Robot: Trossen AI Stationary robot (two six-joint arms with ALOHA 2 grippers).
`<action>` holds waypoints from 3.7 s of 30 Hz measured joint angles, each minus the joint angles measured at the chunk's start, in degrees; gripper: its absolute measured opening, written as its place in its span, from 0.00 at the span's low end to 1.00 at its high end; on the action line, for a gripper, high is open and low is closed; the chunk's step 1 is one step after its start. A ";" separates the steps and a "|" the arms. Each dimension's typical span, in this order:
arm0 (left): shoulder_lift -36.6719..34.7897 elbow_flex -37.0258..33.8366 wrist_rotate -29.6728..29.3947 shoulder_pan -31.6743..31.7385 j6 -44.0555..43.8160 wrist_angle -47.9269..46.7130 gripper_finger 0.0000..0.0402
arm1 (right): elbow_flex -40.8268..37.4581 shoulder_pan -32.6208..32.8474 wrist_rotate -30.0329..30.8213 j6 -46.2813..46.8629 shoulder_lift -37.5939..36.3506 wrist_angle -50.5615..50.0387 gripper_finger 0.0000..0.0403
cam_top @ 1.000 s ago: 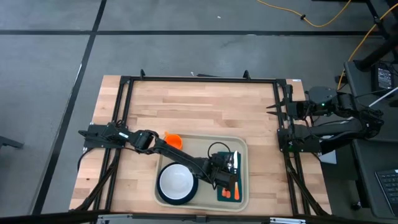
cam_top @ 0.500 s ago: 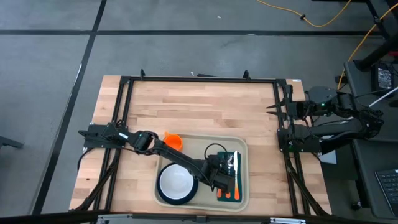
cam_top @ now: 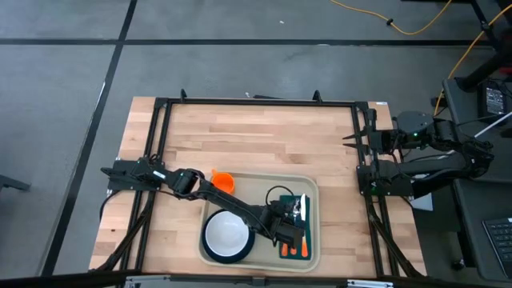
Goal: Set up tray
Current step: Put the fork on the napkin to the left of the spoon, then return to Home Position
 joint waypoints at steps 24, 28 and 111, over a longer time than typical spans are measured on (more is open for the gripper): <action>1.25 0.08 -1.75 0.42 -2.85 -0.21 0.01 | 0.00 0.00 -0.02 -2.89 0.00 -0.02 0.20; 1.23 0.08 -2.13 0.42 -2.95 -0.47 0.01 | 0.00 0.02 -0.02 -2.89 0.00 -0.02 0.20; -66.12 -0.03 -3.79 10.96 90.82 -16.07 0.23 | 0.01 0.04 -1.49 12.26 0.52 26.20 0.20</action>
